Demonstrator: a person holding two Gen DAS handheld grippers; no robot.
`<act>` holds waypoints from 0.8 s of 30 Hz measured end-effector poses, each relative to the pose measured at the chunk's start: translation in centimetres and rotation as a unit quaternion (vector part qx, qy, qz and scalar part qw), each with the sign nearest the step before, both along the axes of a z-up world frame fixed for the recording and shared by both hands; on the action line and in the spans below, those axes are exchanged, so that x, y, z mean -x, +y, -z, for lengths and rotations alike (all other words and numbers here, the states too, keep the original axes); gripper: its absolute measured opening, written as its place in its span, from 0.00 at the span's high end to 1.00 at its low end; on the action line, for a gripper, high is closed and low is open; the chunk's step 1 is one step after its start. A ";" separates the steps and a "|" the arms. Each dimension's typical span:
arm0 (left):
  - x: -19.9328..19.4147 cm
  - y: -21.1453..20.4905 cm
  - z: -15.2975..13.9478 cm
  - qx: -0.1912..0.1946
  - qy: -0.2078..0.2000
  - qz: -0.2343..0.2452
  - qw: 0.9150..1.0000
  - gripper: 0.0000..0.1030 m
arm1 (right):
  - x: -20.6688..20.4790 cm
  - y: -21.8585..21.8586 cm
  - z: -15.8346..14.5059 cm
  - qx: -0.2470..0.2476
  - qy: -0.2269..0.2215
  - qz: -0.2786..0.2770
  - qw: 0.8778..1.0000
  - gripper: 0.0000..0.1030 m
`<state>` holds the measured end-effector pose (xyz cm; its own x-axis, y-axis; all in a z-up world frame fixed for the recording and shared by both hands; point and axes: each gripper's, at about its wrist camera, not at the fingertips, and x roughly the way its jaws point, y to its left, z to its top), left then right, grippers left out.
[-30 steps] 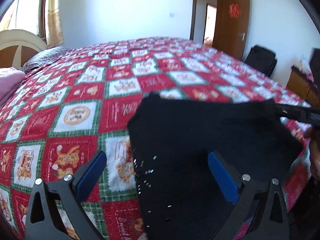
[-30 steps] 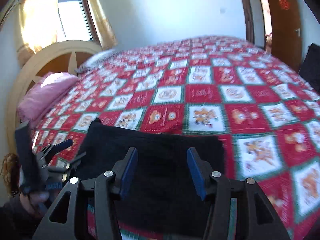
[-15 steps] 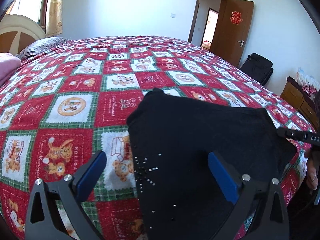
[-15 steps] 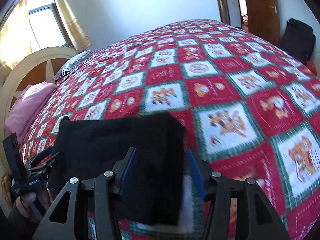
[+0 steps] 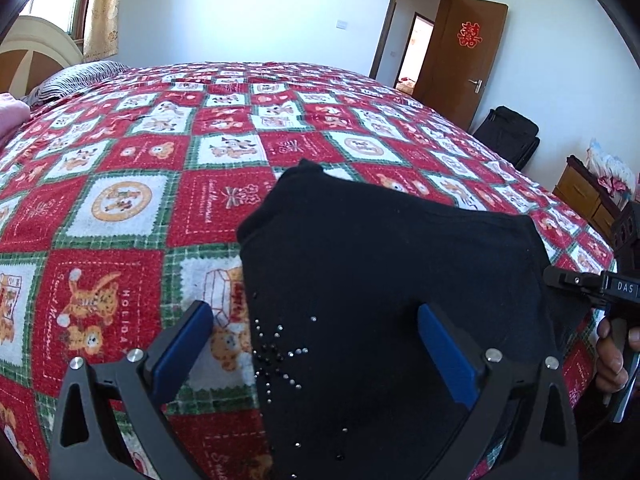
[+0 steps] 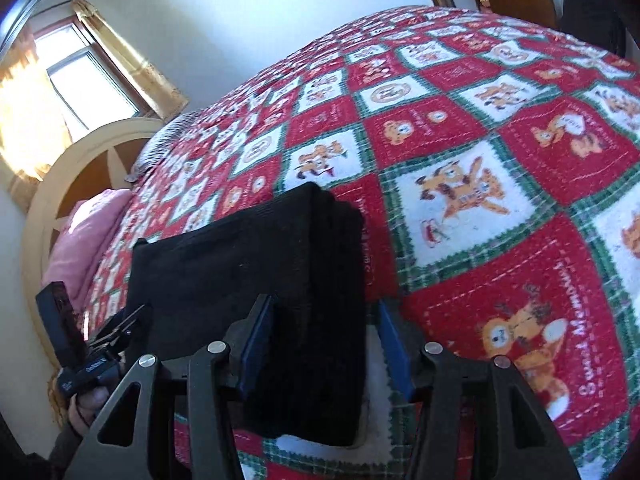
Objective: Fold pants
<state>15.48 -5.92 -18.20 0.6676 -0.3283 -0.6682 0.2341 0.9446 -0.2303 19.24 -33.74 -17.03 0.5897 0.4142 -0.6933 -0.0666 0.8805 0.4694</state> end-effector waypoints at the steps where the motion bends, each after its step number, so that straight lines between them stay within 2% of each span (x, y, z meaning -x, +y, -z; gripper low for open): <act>1: -0.1 0.0 0.0 0.005 0.000 0.001 1.000 0.00 | 0.0 0.2 0.1 -0.004 0.000 -0.005 1.000 0.47; 5: -0.3 0.0 0.0 0.012 0.000 0.014 1.000 0.01 | -0.2 0.7 0.3 0.008 0.001 -0.006 1.000 0.47; 8: -0.1 0.0 -0.2 0.036 0.001 0.042 0.998 0.24 | -0.2 0.7 0.2 0.004 0.004 -0.010 1.000 0.51; 13: -0.1 0.5 0.0 0.063 0.002 0.048 0.997 0.36 | -0.1 0.4 0.2 -0.031 0.007 -0.026 0.999 0.64; 15: -0.1 0.7 0.0 0.075 0.002 0.055 0.996 0.53 | -0.1 0.4 0.1 -0.031 0.006 -0.027 0.999 0.68; 16: -0.1 0.8 -0.1 0.079 0.002 0.055 0.995 0.57 | 0.0 0.5 0.0 -0.031 0.004 -0.029 0.999 0.70; 18: 0.1 0.9 -0.3 0.084 0.000 0.059 0.995 0.71 | 0.3 0.8 -0.5 -0.023 -0.004 -0.032 0.999 0.72; 24: 0.7 1.8 -1.6 0.097 -0.010 0.056 0.994 0.75 | 1.5 2.4 -3.0 0.008 -0.041 -0.042 0.998 0.74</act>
